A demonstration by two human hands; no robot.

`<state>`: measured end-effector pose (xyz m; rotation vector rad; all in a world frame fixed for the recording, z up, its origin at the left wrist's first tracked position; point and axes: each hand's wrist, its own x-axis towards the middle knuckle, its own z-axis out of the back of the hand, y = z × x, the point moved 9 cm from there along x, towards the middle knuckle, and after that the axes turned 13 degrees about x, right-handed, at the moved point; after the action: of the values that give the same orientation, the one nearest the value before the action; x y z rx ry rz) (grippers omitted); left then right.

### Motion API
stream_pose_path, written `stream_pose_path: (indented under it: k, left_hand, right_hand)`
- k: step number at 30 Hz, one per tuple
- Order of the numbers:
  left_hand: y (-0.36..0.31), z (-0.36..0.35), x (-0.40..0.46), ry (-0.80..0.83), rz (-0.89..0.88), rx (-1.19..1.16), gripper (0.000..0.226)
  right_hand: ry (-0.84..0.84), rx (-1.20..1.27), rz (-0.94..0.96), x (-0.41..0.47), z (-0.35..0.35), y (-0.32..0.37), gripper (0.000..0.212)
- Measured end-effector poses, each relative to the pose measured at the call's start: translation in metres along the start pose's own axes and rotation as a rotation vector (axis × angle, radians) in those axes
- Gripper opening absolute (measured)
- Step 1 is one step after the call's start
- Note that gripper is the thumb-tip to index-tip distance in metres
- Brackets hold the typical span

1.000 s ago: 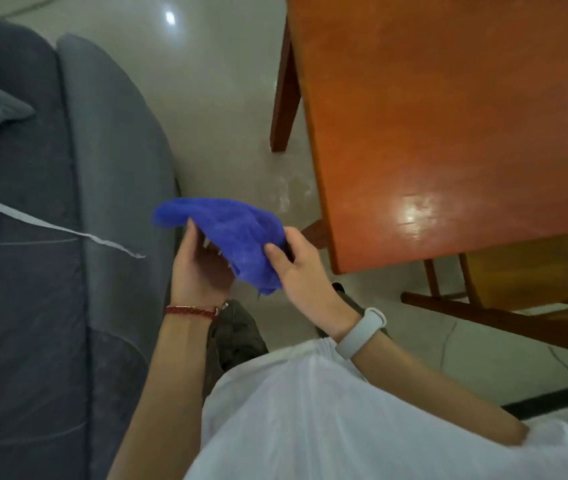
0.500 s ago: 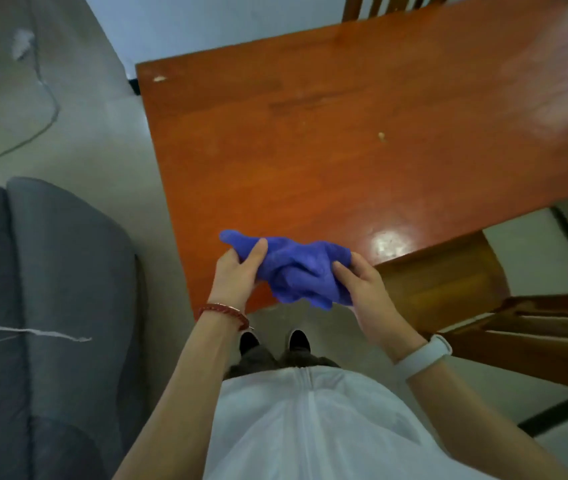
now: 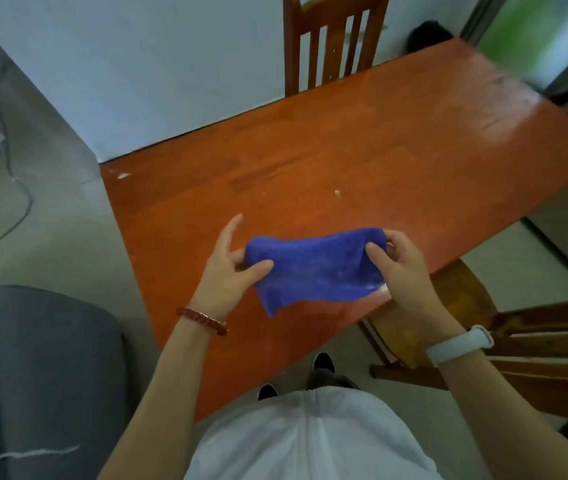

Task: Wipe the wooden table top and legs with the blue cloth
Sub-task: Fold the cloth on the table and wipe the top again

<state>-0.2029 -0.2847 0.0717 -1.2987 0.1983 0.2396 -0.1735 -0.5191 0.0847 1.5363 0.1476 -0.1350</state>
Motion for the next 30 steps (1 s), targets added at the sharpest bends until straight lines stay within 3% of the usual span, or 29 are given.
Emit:
stream_pose_path:
  k: [3, 5, 9, 12, 14, 17, 22, 25, 28, 30]
  left_hand:
    - [-0.036, 0.004, 0.014, -0.140, -0.201, 0.281, 0.043]
    - [-0.056, 0.004, 0.023, -0.215, -0.270, 0.363, 0.036]
    - [-0.077, 0.004, 0.041, -0.307, -0.299, 0.454, 0.044]
    - [-0.075, -0.005, 0.048, -0.381, -0.251, 0.675, 0.054]
    - [-0.068, -0.011, 0.047, -0.431, -0.203, 0.782, 0.043]
    - [-0.058, -0.013, 0.041, -0.459, -0.198, 0.709, 0.018]
    - [-0.034, -0.016, 0.040, -0.258, -0.072, 0.366, 0.015]
    - [-0.004, -0.025, 0.053, -0.133, 0.032, 0.329, 0.014]
    - [0.036, -0.030, 0.076, -0.038, 0.140, 0.353, 0.013]
    - [0.060, -0.032, 0.092, 0.009, 0.206, 0.352, 0.012]
  right_hand:
    - [0.032, 0.043, 0.031, 0.025, 0.003, 0.010, 0.019]
    - [0.059, 0.054, 0.070, 0.044, 0.005, 0.024, 0.026]
    - [0.178, 0.063, 0.169, 0.079, 0.001, 0.050, 0.032]
    - [0.230, -0.001, 0.242, 0.094, 0.000, 0.056, 0.023]
    - [0.263, -0.048, 0.270, 0.098, 0.002, 0.050, 0.016]
    - [0.323, -0.045, 0.219, 0.098, 0.004, 0.036, 0.013]
    - [0.362, 0.052, 0.072, 0.095, -0.003, 0.020, 0.022]
    - [0.371, 0.078, -0.112, 0.096, -0.013, -0.012, 0.024]
    - [0.387, 0.036, -0.324, 0.110, -0.019, -0.056, 0.064]
    - [0.435, -0.115, -0.364, 0.123, -0.025, -0.081, 0.076]
